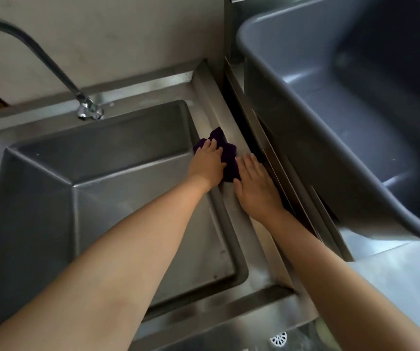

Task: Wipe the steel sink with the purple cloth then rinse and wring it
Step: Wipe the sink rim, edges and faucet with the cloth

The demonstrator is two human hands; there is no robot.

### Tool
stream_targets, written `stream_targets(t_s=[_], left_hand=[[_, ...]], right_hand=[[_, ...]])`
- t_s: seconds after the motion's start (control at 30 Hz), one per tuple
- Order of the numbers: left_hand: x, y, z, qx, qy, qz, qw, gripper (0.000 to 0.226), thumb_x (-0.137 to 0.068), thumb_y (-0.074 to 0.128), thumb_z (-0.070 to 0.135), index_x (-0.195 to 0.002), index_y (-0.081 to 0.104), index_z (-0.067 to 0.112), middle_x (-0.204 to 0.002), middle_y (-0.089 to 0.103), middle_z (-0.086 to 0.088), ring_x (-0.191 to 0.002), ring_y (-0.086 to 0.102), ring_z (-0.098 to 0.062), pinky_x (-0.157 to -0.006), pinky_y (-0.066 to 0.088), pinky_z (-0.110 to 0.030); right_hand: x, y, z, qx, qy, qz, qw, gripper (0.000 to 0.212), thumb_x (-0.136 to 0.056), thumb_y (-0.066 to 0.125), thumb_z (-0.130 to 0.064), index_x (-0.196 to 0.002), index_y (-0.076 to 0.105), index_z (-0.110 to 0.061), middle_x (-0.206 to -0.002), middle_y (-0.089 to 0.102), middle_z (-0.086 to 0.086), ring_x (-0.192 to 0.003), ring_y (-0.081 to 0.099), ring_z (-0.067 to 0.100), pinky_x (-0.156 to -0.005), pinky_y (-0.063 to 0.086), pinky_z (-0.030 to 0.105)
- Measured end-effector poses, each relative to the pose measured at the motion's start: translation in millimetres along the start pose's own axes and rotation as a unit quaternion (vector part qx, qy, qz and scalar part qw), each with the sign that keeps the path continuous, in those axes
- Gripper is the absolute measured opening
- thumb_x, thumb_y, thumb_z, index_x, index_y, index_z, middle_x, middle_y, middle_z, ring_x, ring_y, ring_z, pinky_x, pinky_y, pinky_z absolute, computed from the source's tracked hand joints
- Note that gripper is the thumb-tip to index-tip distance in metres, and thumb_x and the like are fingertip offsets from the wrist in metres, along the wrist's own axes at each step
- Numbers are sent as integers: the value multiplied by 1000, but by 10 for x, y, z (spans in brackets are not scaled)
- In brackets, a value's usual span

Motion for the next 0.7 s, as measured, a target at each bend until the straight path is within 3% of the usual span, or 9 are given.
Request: stream_targets(t_s=[0.4, 0.7], left_hand=[[-754, -340, -386, -12, 31, 16, 999, 51, -98, 43, 25, -143, 32, 6, -157, 16, -13, -146, 11, -26, -118, 16, -38], [-1224, -577, -550, -56, 51, -11, 997, 44, -94, 47, 23, -134, 46, 7, -149, 32, -11, -140, 24, -23, -108, 31, -35]], right_hand=[[-947, 21, -110, 17, 47, 14, 999, 61, -97, 33, -29, -149, 5, -12, -159, 3, 6, -146, -5, 16, -120, 1, 33], [-1417, -14, -188, 29, 58, 4, 998, 61, -98, 31, -29, -149, 2, -11, -159, 2, 6, -146, -5, 17, -120, 2, 34]])
Point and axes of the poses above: each hand's wrist, its own x-axis away from the middle knuckle, its own y-axis out of the palm, z = x × y, the point moved 8 cm from there along -x, towards the middle knuckle
